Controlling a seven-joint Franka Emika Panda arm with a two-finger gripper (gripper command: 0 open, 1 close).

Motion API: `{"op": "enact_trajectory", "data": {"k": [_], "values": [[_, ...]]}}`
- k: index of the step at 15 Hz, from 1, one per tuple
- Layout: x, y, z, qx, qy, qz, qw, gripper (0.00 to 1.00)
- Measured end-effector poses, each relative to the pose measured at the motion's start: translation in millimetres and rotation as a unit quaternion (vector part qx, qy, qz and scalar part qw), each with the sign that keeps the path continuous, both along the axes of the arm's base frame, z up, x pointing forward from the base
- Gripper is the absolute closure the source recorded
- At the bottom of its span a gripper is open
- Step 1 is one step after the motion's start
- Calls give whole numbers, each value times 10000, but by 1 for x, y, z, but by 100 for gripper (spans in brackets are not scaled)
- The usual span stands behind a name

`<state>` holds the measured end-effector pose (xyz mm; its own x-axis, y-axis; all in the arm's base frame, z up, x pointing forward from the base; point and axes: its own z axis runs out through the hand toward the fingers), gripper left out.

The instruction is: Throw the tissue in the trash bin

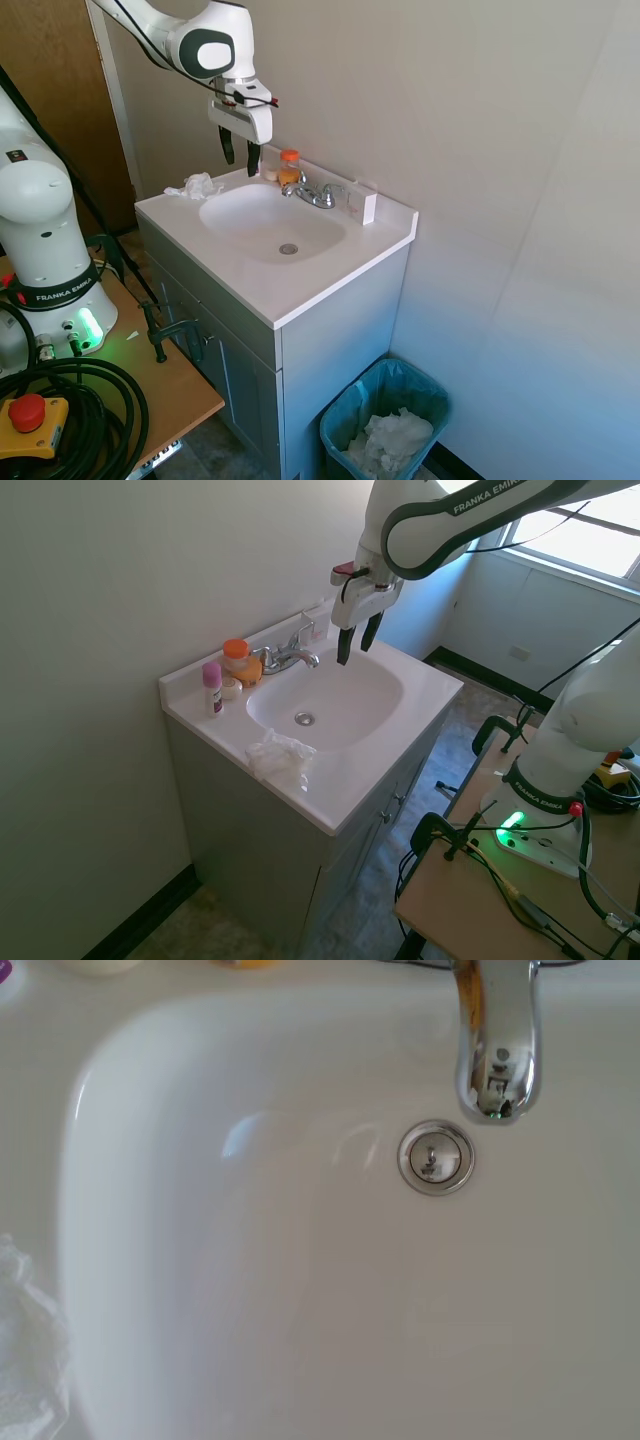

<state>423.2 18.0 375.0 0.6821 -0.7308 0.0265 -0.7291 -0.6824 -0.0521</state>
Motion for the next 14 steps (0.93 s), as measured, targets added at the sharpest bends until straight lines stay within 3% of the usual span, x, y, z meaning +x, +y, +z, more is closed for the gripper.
{"op": "enact_trajectory", "data": {"k": [3, 6, 10, 14], "values": [[3, 6, 1, -125, -25, -11, 9999, 0], [10, 40, 1, -212, -269, 71, 9994, 0], [14, 113, -23, -318, -608, 452, 9966, 0], [-1, 171, -55, -444, -585, 840, 9938, 0]]}}
